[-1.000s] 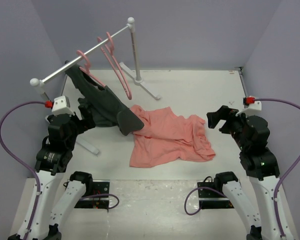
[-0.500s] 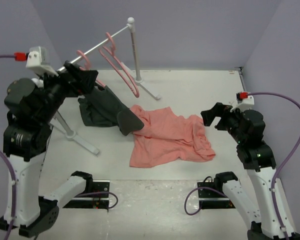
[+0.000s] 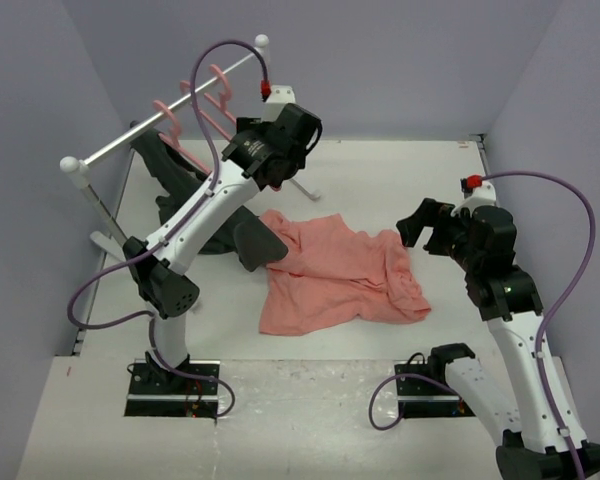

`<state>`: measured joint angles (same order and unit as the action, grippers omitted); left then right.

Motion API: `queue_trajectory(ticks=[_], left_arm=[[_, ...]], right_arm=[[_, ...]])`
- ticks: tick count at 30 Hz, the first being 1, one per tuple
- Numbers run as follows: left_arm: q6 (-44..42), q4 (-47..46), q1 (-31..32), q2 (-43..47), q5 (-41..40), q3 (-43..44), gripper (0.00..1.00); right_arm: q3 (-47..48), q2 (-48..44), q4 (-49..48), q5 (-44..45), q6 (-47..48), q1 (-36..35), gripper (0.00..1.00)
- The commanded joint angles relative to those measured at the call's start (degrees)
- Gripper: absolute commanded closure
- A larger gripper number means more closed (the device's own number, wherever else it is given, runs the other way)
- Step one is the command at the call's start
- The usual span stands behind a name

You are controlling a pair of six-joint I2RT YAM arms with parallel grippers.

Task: Place the t-shirt on the hanger
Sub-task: Pick up the hanger from the clothesline.

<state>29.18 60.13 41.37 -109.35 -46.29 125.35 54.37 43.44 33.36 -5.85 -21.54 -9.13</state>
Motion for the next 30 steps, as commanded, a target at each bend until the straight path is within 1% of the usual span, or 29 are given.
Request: queue_trajectory(ticks=[1,3,5,7,8,12,14,15,18,20,22,24,25,28,30], left_arm=[[4.4,-0.2,-3.8,1.7,-6.2,-0.4,0.14],[4.2,-0.9,-5.1,-0.4,-4.0,-0.5,0.21],[4.0,-1.2,-5.6,-1.0,-3.1,-0.5,0.25],[3.3,-3.5,-5.8,-1.7,-2.3,-1.2,0.31],[2.7,-4.1,-5.9,-1.8,-1.9,-1.3,0.31],[2.5,-4.5,-6.4,-2.8,-0.8,-1.2,0.48],[2.8,-4.5,-6.4,-2.5,-0.7,-1.8,0.57],[2.9,-4.7,-6.4,-2.1,-0.6,-2.4,0.6],[3.4,-4.8,-6.3,-1.2,-0.3,-3.5,0.66],[3.7,-5.5,-6.4,0.2,-0.2,-5.3,0.68],[3.8,-5.8,-6.4,0.8,0.0,-6.0,0.78],[3.9,-5.8,-6.4,1.3,0.2,-6.4,0.86],[3.9,-5.8,-6.4,1.4,0.3,-6.4,0.88],[3.8,-6.2,-6.7,1.7,0.6,-6.6,0.9],[3.9,-6.1,-6.9,1.6,1.1,-6.6,1.0]], right_arm=[[1.3,-0.2,-1.0,-1.9,0.6,-0.1,0.01],[0.9,0.2,-1.5,-2.3,0.5,-0.1,0.01],[0.7,0.4,-1.9,-2.7,0.4,-0.1,0.01],[0.6,1.0,-2.1,-2.9,0.3,-0.1,0.01],[0.6,1.1,-2.1,-3.0,0.3,-0.1,0.01],[0.5,1.4,-2.3,-3.4,0.4,-0.1,0.01],[0.5,1.5,-2.4,-3.6,0.4,-0.1,0.01],[0.5,1.7,-2.5,-3.8,0.3,-0.1,0.01],[0.5,1.8,-2.5,-4.1,0.4,-0.1,0.01],[0.6,1.9,-2.6,-4.2,0.4,0.0,0.01],[0.6,1.8,-2.5,-4.2,0.4,-0.1,0.01],[0.6,1.6,-2.5,-4.2,0.3,-0.1,0.01],[0.6,1.6,-2.5,-4.2,0.4,-0.1,0.01],[0.6,1.6,-2.4,-4.3,0.4,-0.1,0.01],[0.6,1.4,-2.3,-4.2,0.4,-0.1,0.01]])
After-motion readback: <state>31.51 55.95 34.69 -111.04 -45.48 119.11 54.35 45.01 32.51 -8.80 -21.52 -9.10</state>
